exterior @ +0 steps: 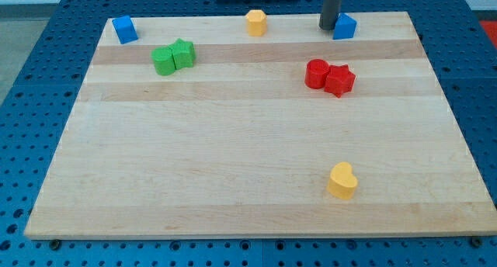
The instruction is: Slightly move the blue triangle towards the top right of the board
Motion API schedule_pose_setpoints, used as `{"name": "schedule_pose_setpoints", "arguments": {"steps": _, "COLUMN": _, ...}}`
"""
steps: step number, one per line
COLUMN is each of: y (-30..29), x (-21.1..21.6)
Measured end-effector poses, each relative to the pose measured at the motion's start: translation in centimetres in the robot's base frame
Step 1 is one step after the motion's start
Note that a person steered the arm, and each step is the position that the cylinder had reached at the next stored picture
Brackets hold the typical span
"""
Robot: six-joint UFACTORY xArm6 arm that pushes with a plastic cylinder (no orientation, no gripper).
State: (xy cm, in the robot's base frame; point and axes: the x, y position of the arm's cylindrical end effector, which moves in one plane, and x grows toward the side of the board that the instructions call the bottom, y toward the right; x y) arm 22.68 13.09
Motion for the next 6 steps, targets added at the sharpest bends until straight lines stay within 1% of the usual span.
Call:
{"name": "schedule_pose_setpoints", "arguments": {"steps": 1, "y": -2.6, "x": 2.4}}
{"name": "schedule_pose_setpoints", "arguments": {"steps": 2, "y": -1.0, "x": 4.0}}
{"name": "schedule_pose_setpoints", "arguments": {"steps": 3, "y": 2.0, "x": 3.8}}
{"name": "schedule_pose_setpoints", "arguments": {"steps": 4, "y": 2.8, "x": 2.9}}
{"name": "schedule_pose_setpoints", "arguments": {"steps": 6, "y": 3.7, "x": 2.8}}
